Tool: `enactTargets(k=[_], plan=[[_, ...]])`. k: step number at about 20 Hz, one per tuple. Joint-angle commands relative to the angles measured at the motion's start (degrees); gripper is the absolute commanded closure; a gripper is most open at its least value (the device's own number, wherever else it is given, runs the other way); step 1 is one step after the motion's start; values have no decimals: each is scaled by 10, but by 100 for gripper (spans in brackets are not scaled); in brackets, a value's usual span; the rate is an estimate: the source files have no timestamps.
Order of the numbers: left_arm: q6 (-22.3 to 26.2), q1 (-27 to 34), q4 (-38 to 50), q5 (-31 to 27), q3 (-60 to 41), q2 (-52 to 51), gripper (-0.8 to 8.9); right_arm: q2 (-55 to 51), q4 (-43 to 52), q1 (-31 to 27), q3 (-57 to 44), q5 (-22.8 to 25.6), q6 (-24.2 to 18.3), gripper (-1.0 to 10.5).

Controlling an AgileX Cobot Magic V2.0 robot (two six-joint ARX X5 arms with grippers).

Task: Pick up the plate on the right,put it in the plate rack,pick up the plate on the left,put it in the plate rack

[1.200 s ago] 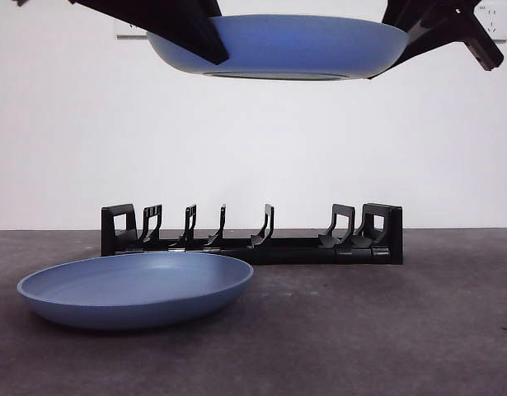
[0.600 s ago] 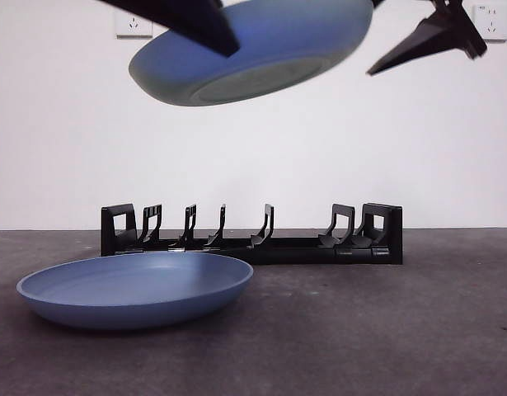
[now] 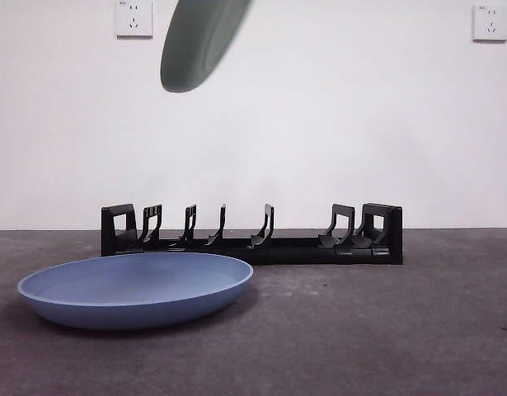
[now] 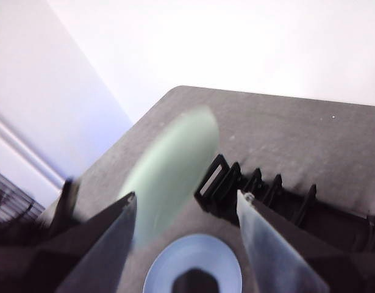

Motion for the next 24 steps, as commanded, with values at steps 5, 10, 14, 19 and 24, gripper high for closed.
enactTargets(k=[5,10,14,19,24], plan=[[-157,107,98,86,1,77,822,-9,-110,1,-2,0,-55,663],[-197,144,170,100,1,143,822,-8,-186,1,-2,-2,-94,663],[-226,164,216,100,1,192,822,-8,-210,1,-2,-1,-103,663],[-221,179,227,100,1,252,822,-8,-216,1,-2,-2,-103,663],[-203,185,236,99,1,292,822,-8,-230,1,-2,-2,-114,663]])
